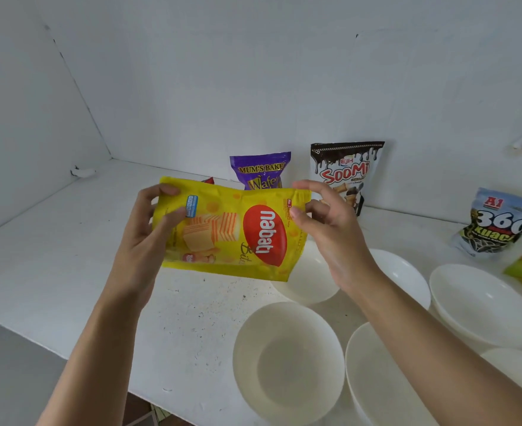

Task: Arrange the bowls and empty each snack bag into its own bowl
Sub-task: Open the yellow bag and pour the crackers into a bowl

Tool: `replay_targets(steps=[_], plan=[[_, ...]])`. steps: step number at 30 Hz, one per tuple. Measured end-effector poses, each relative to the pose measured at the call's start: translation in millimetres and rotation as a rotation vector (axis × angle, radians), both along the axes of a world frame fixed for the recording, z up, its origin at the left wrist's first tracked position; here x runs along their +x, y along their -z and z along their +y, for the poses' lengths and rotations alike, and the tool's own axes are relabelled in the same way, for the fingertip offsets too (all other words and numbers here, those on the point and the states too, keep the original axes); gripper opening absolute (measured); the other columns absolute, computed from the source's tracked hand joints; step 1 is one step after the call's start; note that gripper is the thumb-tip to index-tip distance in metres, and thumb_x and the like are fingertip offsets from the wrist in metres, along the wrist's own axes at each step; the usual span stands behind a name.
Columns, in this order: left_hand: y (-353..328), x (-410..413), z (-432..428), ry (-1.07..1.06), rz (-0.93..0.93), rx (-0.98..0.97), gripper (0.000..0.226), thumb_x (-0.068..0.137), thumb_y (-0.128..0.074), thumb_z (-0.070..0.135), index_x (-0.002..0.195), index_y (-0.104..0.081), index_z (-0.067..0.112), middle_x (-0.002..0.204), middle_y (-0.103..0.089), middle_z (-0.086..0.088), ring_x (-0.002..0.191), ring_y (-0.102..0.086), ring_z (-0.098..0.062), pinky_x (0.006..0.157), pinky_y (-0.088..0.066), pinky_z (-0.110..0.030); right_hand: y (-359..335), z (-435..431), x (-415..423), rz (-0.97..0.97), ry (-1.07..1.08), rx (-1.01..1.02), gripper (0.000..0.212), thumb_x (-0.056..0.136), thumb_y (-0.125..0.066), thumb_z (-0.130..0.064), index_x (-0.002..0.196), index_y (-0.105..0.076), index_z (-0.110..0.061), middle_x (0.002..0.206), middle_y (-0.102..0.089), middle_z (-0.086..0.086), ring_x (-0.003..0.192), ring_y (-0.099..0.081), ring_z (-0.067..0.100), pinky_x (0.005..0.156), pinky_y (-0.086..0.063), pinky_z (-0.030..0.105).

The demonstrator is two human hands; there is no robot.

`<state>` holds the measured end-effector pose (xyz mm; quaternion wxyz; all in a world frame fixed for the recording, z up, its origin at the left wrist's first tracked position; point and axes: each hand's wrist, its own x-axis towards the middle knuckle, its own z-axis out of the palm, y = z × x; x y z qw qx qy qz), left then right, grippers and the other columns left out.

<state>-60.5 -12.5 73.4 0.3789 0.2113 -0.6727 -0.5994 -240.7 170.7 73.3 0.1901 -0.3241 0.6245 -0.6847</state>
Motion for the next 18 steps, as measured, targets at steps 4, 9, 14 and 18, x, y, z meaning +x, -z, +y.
replay_targets(steps=[4,9,14,18], plan=[[-4.4,11.4,2.4,0.001,-0.024,-0.069,0.015,0.102,-0.054,0.025,0.116,-0.055,0.031,0.105,-0.063,0.002,0.079,-0.064,-0.01,0.055,-0.052,-0.025,4.9,13.0,11.9,0.03,0.013,0.011,0.034,0.09,-0.074,-0.015,0.12,-0.064,-0.028,0.093,-0.076,0.009,0.099,-0.072,0.023,0.096,-0.055,0.05],[-2.1,23.7,7.9,-0.011,-0.071,-0.079,0.015,0.102,-0.055,0.024,0.108,-0.058,0.037,0.105,-0.064,0.002,0.084,-0.064,-0.015,0.061,-0.05,-0.03,13.2,22.3,23.6,-0.201,-0.085,-0.05,0.04,0.084,-0.075,-0.002,0.119,-0.062,-0.018,0.098,-0.077,0.011,0.103,-0.07,0.031,0.087,-0.057,0.038],[-6.1,36.0,13.2,-0.013,-0.121,-0.102,0.017,0.1,-0.057,0.024,0.101,-0.06,0.041,0.1,-0.069,0.01,0.082,-0.067,-0.009,0.058,-0.054,-0.021,23.1,24.1,36.2,-0.341,-0.128,-0.053,0.039,0.083,-0.072,0.006,0.113,-0.062,-0.016,0.095,-0.076,0.017,0.093,-0.071,0.029,0.08,-0.057,0.036],[-4.9,47.3,17.9,0.012,-0.189,-0.109,0.013,0.097,-0.058,0.029,0.106,-0.061,0.038,0.112,-0.067,0.002,0.089,-0.069,-0.018,0.065,-0.056,-0.037,35.3,31.8,48.7,-0.368,-0.105,-0.045,0.039,0.083,-0.07,0.011,0.112,-0.06,-0.013,0.094,-0.075,0.022,0.089,-0.07,0.028,0.082,-0.057,0.039]])
